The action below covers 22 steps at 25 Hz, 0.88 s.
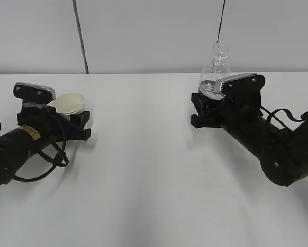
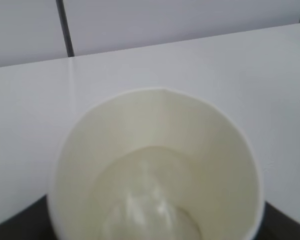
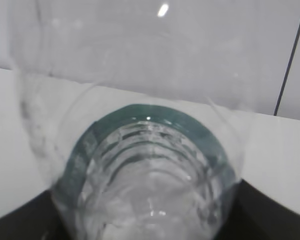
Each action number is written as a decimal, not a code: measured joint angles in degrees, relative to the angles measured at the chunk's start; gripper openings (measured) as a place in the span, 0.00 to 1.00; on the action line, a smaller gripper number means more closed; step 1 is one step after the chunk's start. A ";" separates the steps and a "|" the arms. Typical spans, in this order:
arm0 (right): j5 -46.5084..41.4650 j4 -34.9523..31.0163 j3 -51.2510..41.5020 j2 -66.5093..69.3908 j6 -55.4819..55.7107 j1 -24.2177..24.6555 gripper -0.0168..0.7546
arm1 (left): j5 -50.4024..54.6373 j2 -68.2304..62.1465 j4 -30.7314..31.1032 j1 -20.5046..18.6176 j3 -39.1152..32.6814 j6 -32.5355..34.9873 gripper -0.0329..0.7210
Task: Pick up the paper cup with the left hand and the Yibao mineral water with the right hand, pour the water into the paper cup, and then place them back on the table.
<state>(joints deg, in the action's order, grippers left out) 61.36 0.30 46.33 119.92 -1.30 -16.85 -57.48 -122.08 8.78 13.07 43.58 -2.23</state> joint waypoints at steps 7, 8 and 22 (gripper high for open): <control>0.00 0.22 0.00 0.00 0.12 0.00 0.56 | -1.56 -2.27 -1.00 0.00 0.76 0.02 0.70; 0.00 0.22 0.00 0.00 0.12 0.00 0.56 | -1.49 -2.38 -1.60 0.00 0.76 0.02 0.73; 0.09 0.22 0.00 0.00 0.24 0.00 0.56 | -6.19 2.21 -4.58 1.41 -10.01 0.17 0.85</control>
<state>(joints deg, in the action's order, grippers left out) 61.45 0.52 46.33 119.92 -1.06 -16.85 -63.66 -119.88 4.20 14.47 33.57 -2.06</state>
